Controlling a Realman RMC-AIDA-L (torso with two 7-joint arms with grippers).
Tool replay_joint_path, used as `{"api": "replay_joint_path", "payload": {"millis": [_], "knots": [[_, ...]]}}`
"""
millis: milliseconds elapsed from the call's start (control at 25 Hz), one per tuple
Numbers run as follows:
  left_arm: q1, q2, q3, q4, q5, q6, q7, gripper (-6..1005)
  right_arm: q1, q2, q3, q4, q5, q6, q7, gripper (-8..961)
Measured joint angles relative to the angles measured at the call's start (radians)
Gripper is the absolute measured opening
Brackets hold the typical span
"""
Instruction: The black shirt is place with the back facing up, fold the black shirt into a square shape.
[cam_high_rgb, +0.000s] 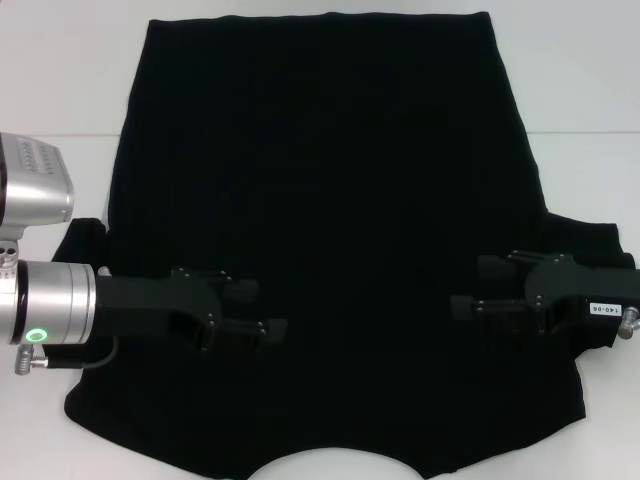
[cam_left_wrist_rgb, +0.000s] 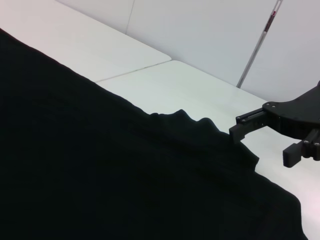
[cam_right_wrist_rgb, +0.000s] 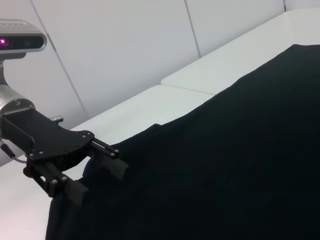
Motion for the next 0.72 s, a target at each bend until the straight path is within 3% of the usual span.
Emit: {"api": "replay_joint_path", "payload": {"millis": [720], "knots": [[0.001, 0.003, -0.028, 0.005, 0.0, 0.007, -0.03, 788, -0.003, -0.003, 0.008, -0.007, 0.003, 0.004, 0.053, 939]]}}
